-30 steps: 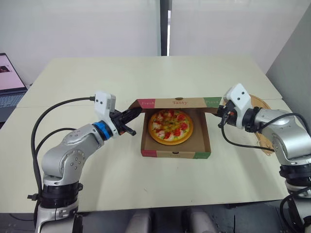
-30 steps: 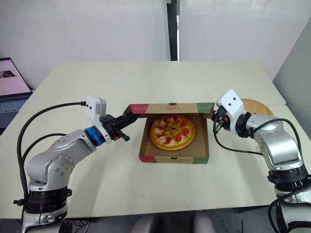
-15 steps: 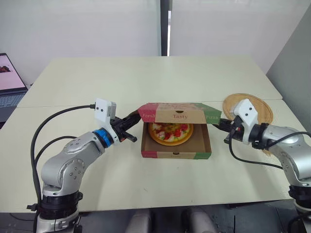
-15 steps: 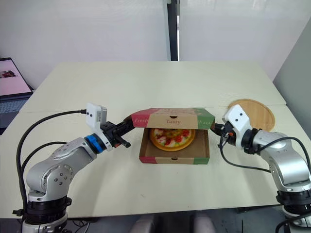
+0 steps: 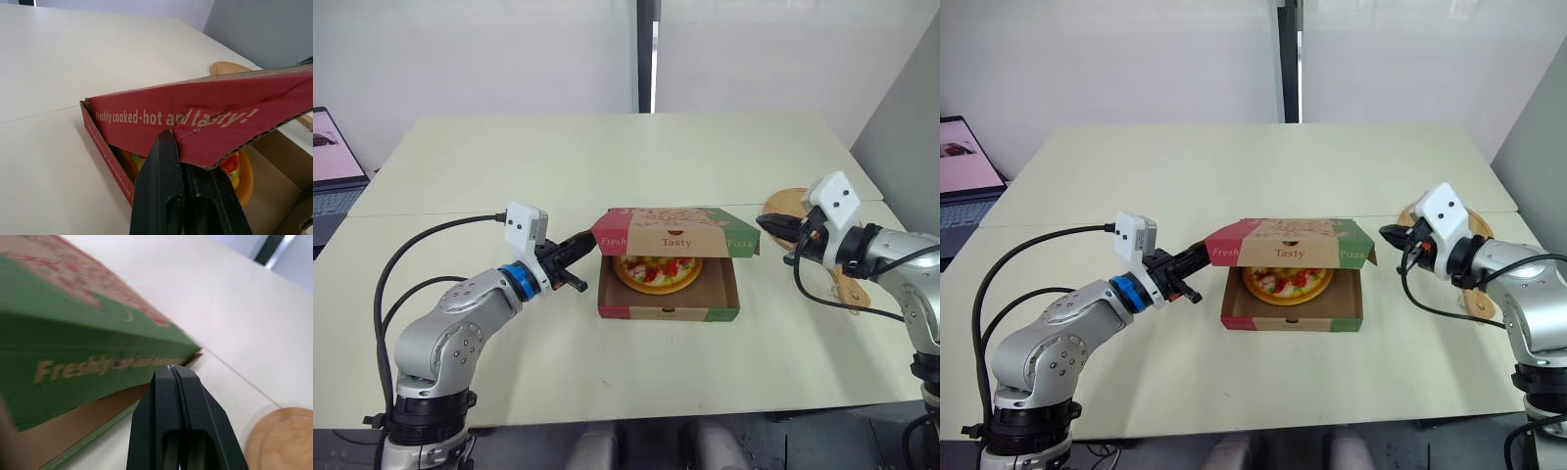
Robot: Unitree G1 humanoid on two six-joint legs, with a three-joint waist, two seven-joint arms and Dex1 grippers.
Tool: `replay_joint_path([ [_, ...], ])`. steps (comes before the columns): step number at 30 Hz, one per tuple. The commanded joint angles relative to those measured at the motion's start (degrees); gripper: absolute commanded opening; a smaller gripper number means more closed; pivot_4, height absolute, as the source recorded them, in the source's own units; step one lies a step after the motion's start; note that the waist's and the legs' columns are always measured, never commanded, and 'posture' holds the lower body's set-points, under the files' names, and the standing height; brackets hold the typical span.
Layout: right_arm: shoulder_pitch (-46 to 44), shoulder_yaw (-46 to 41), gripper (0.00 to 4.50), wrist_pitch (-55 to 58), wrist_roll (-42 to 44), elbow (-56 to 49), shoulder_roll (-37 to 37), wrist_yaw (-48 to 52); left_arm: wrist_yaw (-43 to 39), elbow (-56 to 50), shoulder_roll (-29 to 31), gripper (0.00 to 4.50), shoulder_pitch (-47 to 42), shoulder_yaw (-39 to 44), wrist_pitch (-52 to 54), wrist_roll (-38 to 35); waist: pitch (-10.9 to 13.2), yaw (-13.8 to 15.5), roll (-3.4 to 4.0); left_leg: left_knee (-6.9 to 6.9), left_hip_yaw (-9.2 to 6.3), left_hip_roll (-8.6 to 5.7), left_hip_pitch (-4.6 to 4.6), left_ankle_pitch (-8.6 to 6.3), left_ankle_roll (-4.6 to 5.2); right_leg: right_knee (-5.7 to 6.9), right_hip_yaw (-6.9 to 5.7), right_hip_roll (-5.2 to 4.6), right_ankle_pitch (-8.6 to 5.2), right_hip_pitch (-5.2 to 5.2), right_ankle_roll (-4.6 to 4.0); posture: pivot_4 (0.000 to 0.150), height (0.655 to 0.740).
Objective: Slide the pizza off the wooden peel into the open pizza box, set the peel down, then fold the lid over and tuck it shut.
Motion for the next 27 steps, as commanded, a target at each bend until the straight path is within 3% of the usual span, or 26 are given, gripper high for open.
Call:
replay_joint_path([
  [1, -0.62, -0.11, 0.03, 0.05, 1.22, -3.44, -0.08, 0.09, -1.38, -0.43, 1.05, 0.00, 0.56, -0.85, -0.58, 0.62, 0.00, -0.05, 0.00, 0.00, -0.01, 0.01, 0.00, -0.02, 0.03, 0.01, -0.01, 0.00, 0.00, 0.00, 0.00, 0.150, 0.7400],
  [12, 0.35, -0.45, 0.03, 1.53, 3.13, -4.98, -0.81, 0.87, -3.81, -0.72, 1.58, 0.00, 1.59, -2.50, -2.00, 1.95, 0.00, 0.08, 0.00, 0.00, -0.01, 0.00, -0.01, -0.02, 0.04, -0.01, -0.01, 0.00, 0.00, 0.00, 0.00, 0.150, 0.7400],
  [17, -0.73, 0.91, 0.03, 1.09, 2.98, -4.56, 0.59, -0.01, -8.80, 0.21, 4.12, 0.00, 2.30, -0.85, -3.74, 0.77, 0.00, -0.09, 0.00, -0.01, -0.01, 0.02, 0.01, -0.03, 0.05, -0.01, -0.01, 0.00, 0.00, 0.00, 0.00, 0.150, 0.7400],
  [20, -1.01, 1.35, 0.00, 0.78, 2.85, -4.19, 0.74, 0.13, -11.31, 0.74, 5.83, 0.59, 2.43, -0.98, -4.97, 1.51, 0.00, -0.07, 0.01, -0.01, -0.01, 0.01, 0.01, -0.03, 0.05, -0.01, -0.01, 0.00, 0.00, 0.00, 0.00, 0.150, 0.7400],
  [27, -1.77, 1.87, 0.00, 0.01, 2.44, -3.26, 0.82, 0.35, -17.20, 1.33, 10.09, 2.81, 3.35, -0.42, -6.81, 2.17, 0.00, -0.14, 0.01, -0.02, -0.02, 0.03, 0.01, -0.05, 0.08, -0.02, -0.02, 0.00, 0.00, -0.01, 0.00, 0.150, 0.7400],
])
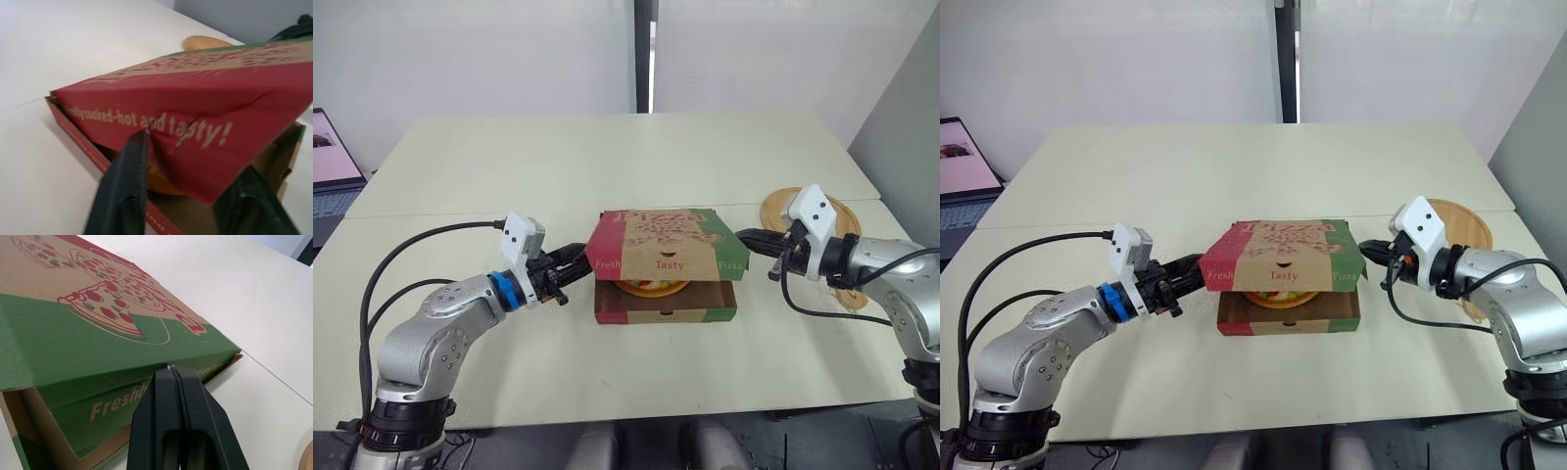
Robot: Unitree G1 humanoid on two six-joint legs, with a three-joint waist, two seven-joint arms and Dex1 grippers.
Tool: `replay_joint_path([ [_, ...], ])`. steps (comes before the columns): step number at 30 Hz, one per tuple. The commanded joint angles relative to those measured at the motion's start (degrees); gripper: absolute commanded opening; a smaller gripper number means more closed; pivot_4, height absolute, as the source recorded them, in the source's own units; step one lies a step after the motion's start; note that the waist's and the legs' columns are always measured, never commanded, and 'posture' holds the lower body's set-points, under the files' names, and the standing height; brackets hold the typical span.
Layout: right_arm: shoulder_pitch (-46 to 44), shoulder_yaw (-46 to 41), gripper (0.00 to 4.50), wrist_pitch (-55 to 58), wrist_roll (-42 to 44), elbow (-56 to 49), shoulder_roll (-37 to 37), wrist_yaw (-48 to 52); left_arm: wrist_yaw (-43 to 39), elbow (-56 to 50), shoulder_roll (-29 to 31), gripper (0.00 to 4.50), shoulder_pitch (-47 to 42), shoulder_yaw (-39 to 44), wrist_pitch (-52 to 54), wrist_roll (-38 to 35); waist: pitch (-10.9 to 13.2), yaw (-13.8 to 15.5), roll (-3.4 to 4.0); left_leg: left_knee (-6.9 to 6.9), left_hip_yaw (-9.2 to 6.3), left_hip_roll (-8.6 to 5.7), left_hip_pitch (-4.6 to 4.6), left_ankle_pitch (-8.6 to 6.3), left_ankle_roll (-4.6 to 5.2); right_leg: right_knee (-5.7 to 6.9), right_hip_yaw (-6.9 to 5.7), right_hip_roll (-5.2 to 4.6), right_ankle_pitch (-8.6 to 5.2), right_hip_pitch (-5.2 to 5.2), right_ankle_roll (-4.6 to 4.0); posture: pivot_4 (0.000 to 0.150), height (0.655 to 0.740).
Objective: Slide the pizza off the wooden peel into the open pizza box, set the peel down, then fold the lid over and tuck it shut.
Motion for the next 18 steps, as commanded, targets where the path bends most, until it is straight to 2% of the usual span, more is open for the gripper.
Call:
replay_joint_path([
  [1, -1.21, -0.08, 0.00, -1.61, 0.30, -1.05, 0.08, 0.45, -3.99, -0.53, 3.37, 3.11, 0.08, 0.90, -1.30, 0.14, 0.00, -0.01, 0.00, 0.00, 0.00, 0.00, 0.00, -0.01, 0.01, 0.00, 0.00, 0.00, 0.00, 0.00, 0.00, 0.150, 0.7400],
  [7, -0.98, -0.17, 0.00, -2.43, 0.20, -0.54, -0.38, 0.69, -13.50, 1.63, 12.92, 3.11, -1.34, 2.52, -0.19, -1.45, 0.01, -0.02, 0.01, -0.02, -0.01, 0.01, 0.00, -0.01, 0.03, -0.01, -0.01, 0.00, 0.00, -0.01, 0.00, 0.150, 0.7400],
  [11, -1.41, 0.14, 0.00, -2.99, -0.01, 0.28, -0.41, 0.93, -21.37, 6.75, 19.78, 3.11, -2.24, 2.20, -0.68, -0.69, 0.03, -0.10, 0.05, -0.05, -0.02, 0.01, -0.01, -0.02, 0.04, -0.04, -0.03, 0.00, 0.00, -0.01, -0.01, 0.150, 0.7400],
  [14, -1.56, 0.39, 0.00, -3.10, -0.07, 0.60, -0.61, 1.22, -22.89, 11.04, 20.93, 2.51, -4.52, 1.89, 0.90, -1.34, 0.03, -0.07, 0.05, -0.06, -0.03, 0.01, 0.00, -0.03, 0.06, -0.04, -0.04, 0.00, -0.01, -0.02, -0.01, 0.150, 0.7400],
  [18, -1.13, 0.09, 0.00, -2.69, 0.33, 0.61, -1.40, 2.11, -23.75, 13.49, 19.85, 1.28, -7.74, 0.33, 1.72, -1.19, 0.04, -0.05, 0.05, -0.04, -0.03, 0.00, -0.01, -0.06, 0.10, -0.03, -0.04, -0.01, -0.01, -0.01, -0.01, 0.150, 0.7400],
])
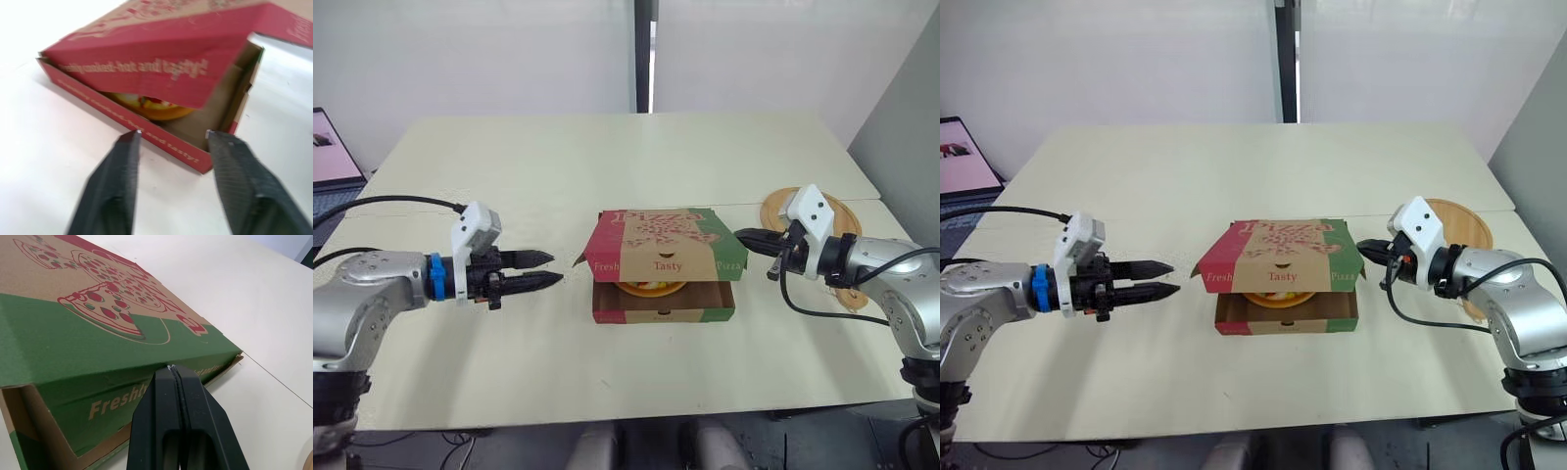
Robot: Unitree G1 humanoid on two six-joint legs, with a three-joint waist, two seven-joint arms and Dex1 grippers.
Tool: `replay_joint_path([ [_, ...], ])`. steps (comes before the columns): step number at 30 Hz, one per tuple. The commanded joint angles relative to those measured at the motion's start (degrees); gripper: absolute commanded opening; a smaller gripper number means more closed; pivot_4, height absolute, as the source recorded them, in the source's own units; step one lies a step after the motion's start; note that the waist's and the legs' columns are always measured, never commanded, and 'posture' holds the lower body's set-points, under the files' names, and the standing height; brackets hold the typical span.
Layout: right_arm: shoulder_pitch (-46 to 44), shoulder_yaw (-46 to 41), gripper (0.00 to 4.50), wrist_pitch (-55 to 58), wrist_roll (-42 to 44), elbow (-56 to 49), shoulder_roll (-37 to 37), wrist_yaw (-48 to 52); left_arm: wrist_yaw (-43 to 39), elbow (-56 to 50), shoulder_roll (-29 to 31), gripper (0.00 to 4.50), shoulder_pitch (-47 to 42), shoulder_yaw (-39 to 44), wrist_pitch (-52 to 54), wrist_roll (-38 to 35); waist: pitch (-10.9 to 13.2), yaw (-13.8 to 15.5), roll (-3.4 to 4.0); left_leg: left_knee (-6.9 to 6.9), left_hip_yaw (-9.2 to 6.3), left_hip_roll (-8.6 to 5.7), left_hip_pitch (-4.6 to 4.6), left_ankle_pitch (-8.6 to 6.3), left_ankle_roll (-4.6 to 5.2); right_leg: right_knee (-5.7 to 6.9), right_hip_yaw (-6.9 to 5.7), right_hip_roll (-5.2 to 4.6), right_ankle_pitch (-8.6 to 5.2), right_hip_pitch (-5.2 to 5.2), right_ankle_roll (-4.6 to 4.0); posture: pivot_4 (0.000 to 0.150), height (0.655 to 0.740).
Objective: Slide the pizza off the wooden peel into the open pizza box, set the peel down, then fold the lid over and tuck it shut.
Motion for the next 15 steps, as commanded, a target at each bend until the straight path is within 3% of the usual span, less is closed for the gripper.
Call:
replay_joint_path([
  [1, -0.93, -0.60, 0.00, -0.65, 0.40, -1.01, -1.14, 1.05, -1.13, 0.68, -0.87, 1.02, -2.80, -0.63, 0.59, -0.46, 0.00, 0.00, 0.00, 0.00, -0.01, 0.00, 0.00, 0.00, 0.00, 0.00, -0.01, 0.00, 0.00, 0.00, 0.00, 0.150, 0.7400],
  [4, -0.59, -0.46, 0.00, -0.34, 0.42, -1.07, -1.76, 1.69, -0.57, 1.33, -2.57, 0.02, -5.25, -2.66, 0.58, 0.81, 0.00, 0.02, 0.00, 0.00, -0.01, 0.00, -0.02, 0.00, 0.01, 0.00, -0.01, 0.00, 0.00, 0.00, 0.00, 0.150, 0.7400],
  [15, 1.04, 1.00, 0.00, 0.39, 0.96, -3.08, -2.01, 2.93, 0.85, 1.32, -7.55, 0.02, -8.17, -8.77, -1.35, 6.06, 0.00, -0.01, 0.00, 0.04, -0.02, 0.00, -0.03, 0.00, 0.01, 0.02, -0.01, 0.00, 0.00, -0.01, 0.00, 0.150, 0.7400],
])
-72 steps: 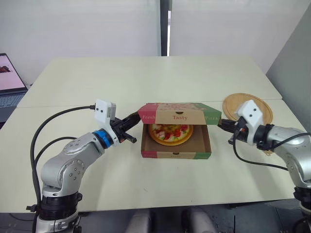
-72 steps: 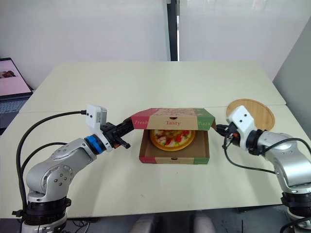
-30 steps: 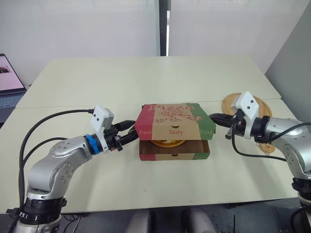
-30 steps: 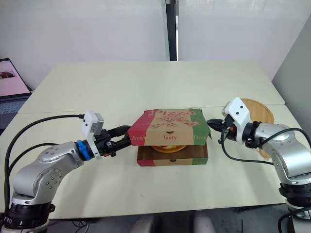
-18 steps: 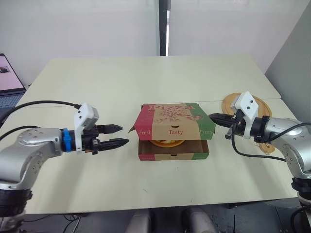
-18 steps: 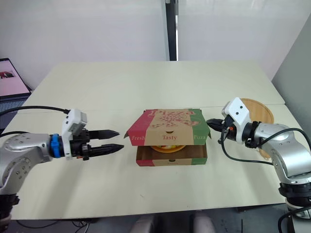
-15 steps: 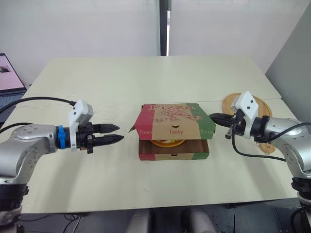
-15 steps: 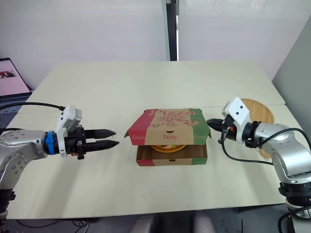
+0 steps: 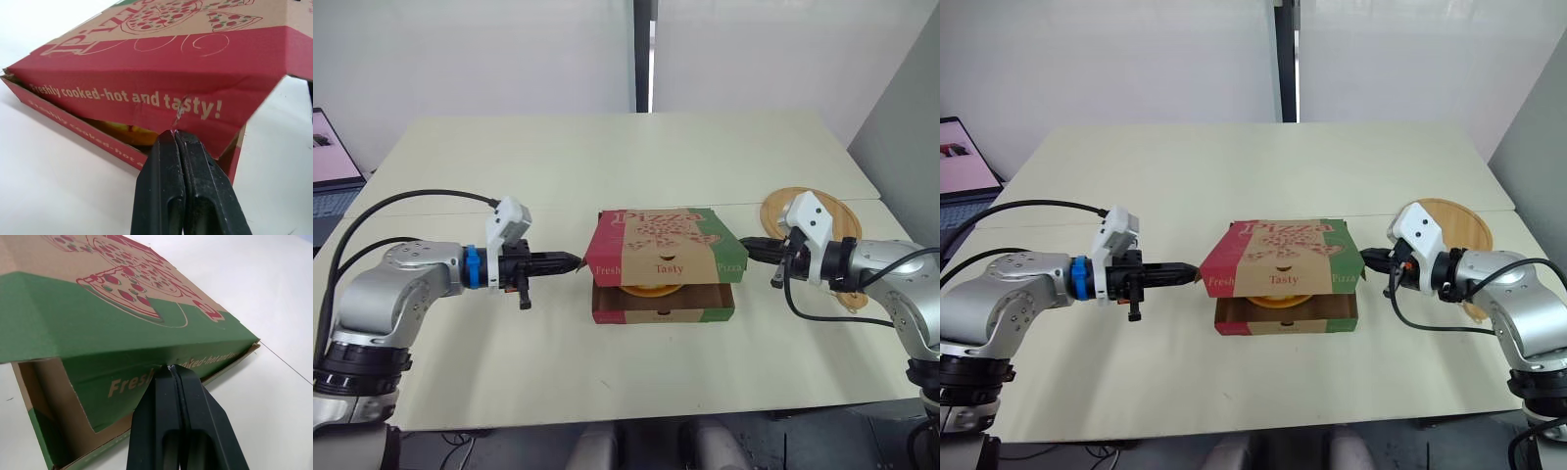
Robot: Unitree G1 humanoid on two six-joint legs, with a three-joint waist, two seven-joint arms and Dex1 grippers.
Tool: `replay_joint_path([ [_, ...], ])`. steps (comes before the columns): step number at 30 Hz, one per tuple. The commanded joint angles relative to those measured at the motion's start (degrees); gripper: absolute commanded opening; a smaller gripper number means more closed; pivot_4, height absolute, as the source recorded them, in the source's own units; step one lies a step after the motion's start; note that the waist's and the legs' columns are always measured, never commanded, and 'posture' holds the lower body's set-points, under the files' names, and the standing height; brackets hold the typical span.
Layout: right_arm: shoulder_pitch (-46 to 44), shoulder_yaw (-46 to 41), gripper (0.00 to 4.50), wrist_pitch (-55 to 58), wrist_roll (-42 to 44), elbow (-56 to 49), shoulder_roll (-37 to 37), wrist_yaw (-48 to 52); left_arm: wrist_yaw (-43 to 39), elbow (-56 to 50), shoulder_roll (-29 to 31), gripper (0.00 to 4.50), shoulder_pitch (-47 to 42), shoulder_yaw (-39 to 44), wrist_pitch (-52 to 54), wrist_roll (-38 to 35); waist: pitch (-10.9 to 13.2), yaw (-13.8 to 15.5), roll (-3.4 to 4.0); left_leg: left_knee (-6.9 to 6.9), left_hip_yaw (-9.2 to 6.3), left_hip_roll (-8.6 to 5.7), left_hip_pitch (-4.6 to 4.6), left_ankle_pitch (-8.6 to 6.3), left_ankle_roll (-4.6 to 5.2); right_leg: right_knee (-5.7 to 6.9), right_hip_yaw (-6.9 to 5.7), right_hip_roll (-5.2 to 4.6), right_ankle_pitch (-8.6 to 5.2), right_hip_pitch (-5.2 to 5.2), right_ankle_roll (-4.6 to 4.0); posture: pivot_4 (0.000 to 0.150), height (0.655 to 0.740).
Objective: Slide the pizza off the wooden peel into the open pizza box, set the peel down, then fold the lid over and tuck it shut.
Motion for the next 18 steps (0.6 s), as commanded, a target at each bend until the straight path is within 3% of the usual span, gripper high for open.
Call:
replay_joint_path([
  [1, 0.63, 0.14, 0.00, -0.50, 0.70, -2.96, -0.14, 0.52, 0.54, -1.15, -0.72, 0.02, -1.24, -0.91, -1.00, 1.53, 0.00, 0.00, 0.00, 0.00, 0.01, 0.00, 0.00, 0.00, 0.00, 0.01, 0.00, 0.00, 0.00, 0.00, 0.00, 0.150, 0.7400],
  [18, 5.36, 1.61, 0.00, -1.13, 0.24, -5.51, 3.10, -2.16, 3.73, -4.13, -3.22, 0.02, 1.31, -1.27, 1.50, 3.19, 0.00, -0.01, 0.00, 0.01, 0.00, 0.00, 0.01, 0.00, 0.00, 0.02, 0.00, 0.00, 0.00, 0.00, 0.00, 0.150, 0.7400],
])
